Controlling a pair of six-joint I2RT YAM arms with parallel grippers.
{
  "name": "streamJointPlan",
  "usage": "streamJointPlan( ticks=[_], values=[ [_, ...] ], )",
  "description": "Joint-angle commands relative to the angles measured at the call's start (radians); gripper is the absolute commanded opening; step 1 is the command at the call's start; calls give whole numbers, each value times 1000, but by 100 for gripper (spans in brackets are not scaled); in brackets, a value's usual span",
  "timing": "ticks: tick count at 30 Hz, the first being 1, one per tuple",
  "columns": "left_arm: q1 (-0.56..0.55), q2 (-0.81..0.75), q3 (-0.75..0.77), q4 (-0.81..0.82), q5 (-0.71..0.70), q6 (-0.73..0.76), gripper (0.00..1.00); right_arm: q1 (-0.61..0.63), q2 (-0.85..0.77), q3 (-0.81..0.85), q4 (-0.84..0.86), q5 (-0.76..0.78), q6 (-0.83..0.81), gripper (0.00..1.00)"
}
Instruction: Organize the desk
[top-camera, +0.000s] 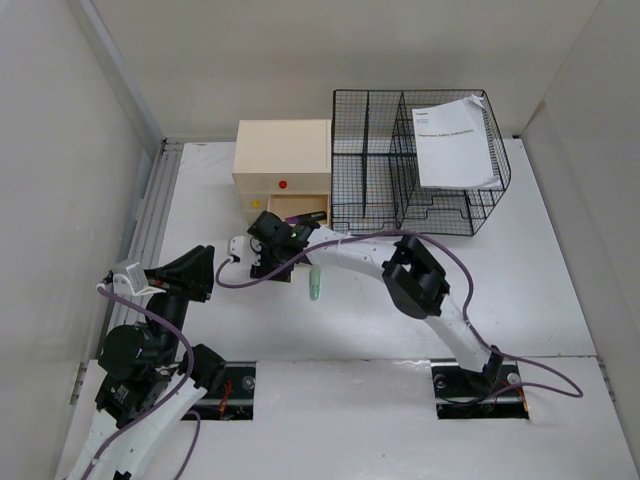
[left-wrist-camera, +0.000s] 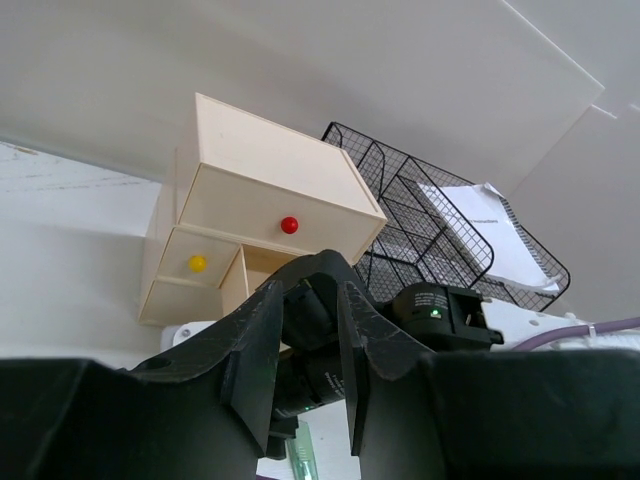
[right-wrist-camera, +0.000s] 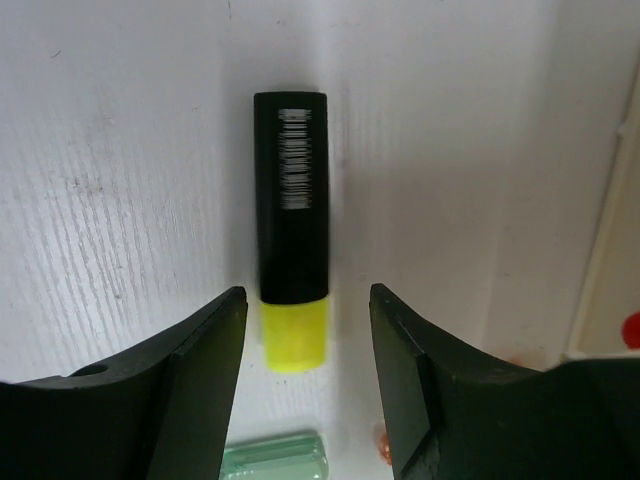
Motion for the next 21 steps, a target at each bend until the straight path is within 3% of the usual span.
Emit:
streamJointPlan(
  ticks=[1,10,15,21],
  values=[
    [5,-14,10,42,-8,12,26,1,21,56,-24,-47,24,58],
    [5,-14,10,42,-8,12,26,-8,52,56,-53,-87,33,60],
    [5,-14,10,42,-8,12,26,-18,107,119,-156,-196,33,60],
    [5,-14,10,42,-8,12,26,-27,119,126,-228,-261,-1,56]
  ],
)
